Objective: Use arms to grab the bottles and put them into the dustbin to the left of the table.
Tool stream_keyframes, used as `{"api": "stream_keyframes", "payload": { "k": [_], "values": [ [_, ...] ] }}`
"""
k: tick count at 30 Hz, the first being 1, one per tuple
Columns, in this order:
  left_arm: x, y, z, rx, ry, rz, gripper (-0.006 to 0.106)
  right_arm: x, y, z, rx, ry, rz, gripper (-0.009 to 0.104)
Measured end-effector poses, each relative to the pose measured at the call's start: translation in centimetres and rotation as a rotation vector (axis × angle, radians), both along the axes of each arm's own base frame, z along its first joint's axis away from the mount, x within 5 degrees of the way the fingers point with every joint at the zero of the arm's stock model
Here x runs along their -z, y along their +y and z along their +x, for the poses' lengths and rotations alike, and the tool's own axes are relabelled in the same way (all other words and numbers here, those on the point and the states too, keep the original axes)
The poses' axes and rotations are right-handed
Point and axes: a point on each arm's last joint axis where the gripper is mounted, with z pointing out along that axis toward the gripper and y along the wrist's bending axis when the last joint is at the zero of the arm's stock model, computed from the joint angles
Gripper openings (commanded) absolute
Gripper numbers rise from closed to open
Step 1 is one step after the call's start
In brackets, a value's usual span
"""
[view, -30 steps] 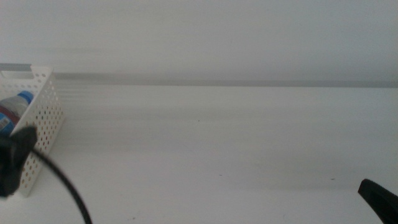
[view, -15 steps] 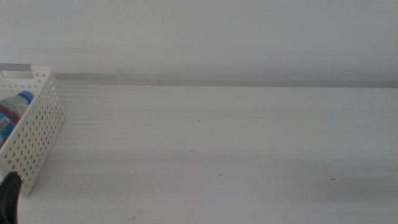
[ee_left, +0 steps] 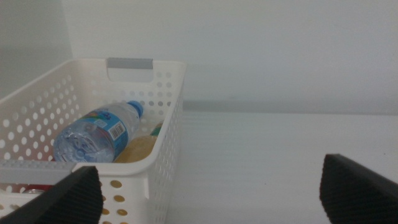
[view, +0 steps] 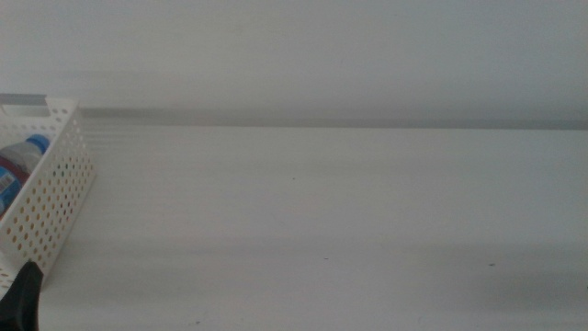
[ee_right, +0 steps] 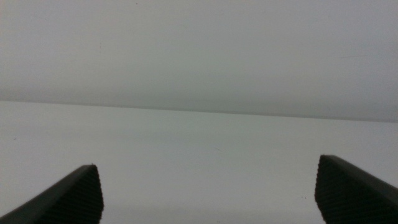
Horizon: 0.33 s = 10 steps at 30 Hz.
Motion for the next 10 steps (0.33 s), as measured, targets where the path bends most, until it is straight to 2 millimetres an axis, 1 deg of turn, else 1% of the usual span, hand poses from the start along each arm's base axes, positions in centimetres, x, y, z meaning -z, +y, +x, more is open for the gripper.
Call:
{"api": "stream_keyframes", "payload": {
  "k": [10],
  "values": [
    [-0.2, 0.01, 0.02, -0.001, -0.022, 0.005, 0.094, 0.0, 0.0, 0.0, 0.0, 0.0, -0.002, 0.091]
  ]
}}
